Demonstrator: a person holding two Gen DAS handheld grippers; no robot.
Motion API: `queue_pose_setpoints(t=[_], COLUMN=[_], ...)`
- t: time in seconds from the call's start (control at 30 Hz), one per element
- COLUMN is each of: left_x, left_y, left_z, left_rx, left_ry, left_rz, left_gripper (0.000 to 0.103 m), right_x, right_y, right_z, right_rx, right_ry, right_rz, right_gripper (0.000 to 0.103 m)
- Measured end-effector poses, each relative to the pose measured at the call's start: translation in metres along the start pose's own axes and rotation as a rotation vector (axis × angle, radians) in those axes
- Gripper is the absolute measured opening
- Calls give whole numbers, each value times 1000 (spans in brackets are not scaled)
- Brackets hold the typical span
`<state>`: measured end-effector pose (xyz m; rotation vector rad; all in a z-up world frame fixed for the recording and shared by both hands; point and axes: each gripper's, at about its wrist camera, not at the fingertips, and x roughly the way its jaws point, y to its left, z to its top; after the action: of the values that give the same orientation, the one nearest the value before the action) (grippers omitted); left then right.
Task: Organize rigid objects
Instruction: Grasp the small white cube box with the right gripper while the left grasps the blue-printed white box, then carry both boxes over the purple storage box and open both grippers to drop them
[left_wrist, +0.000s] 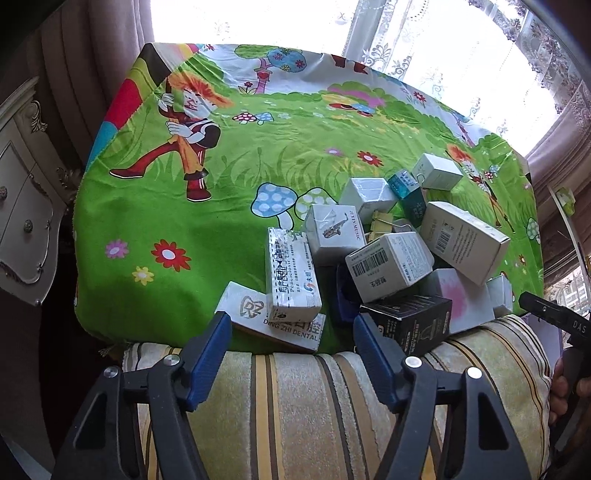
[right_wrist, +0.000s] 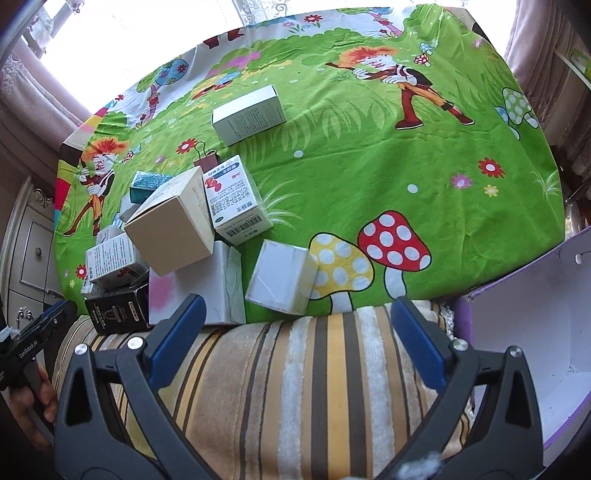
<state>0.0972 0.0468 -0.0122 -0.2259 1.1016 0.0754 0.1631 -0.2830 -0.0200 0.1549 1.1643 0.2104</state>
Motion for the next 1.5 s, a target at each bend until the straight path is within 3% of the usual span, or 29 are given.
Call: queue_pose_setpoints(t=[0.2, 0.43, 0.5, 0.57, 0.63, 0.77, 1.07, 1.27, 1.5], left_x=[22, 38, 38, 40, 40, 32, -17, -47, -57], left_y=[-5, -2, -3, -4, -4, -3, 10, -6, -54], left_z=[18, 22, 21, 21, 19, 16, 4, -8, -22], left_rx=[30, 16, 19, 22, 18, 7, -98, -102, -24], left_ry=[25, 55, 52, 54, 50, 15, -145, -223, -207], left_rz=[70, 84, 85, 80, 76, 77, 40, -25, -153], left_gripper=[64, 55, 48, 36, 36, 36, 35, 35, 35], right_x=[12, 33, 37, 41, 45, 41, 9, -15, -55], right_y=[12, 10, 12, 14, 12, 8, 2, 4, -4], right_z=[5, 12, 13, 12, 10, 6, -7, -15, -31], right_rx=[-57, -32, -46, -56, -54, -40, -30, -42, -49], right_ry=[18, 68, 70, 80, 96, 80, -21, -91, -168], right_rz=[-24, -76, -90, -94, -75, -53, 1, 11, 9], right_gripper=[99, 84, 81, 61, 46, 38, 38, 38, 38])
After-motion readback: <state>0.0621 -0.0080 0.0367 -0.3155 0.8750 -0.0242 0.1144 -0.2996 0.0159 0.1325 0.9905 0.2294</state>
